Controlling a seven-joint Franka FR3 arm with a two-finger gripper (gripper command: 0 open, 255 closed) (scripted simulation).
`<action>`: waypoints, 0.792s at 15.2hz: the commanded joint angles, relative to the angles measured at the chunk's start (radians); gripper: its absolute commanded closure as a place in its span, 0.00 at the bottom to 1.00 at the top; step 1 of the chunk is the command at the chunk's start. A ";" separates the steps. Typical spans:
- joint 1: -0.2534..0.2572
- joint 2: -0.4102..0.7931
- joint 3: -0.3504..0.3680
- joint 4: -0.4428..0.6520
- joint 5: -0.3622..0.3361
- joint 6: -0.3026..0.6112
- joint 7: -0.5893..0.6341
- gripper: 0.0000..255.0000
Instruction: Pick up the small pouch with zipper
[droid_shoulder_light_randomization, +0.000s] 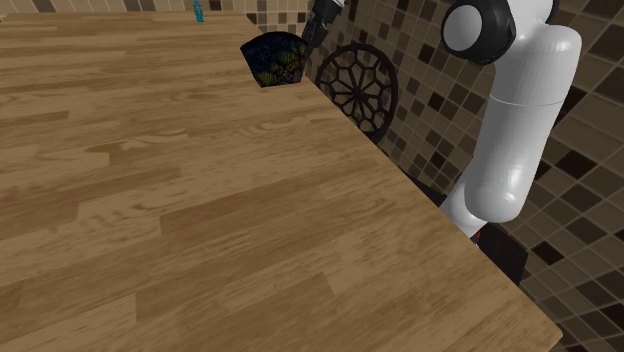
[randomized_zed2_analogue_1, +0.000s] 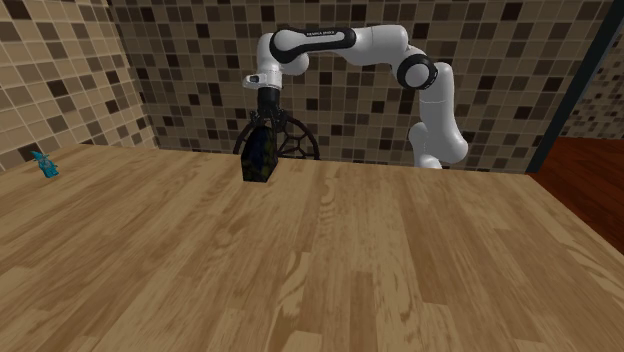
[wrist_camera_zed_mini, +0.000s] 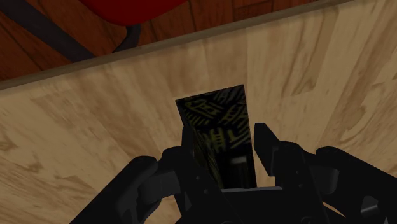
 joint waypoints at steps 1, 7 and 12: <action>0.000 0.001 0.001 0.000 0.000 0.000 0.000 1.00; -0.012 0.009 -0.001 0.075 0.001 -0.061 0.030 1.00; -0.027 0.024 -0.002 0.160 0.006 -0.125 0.061 1.00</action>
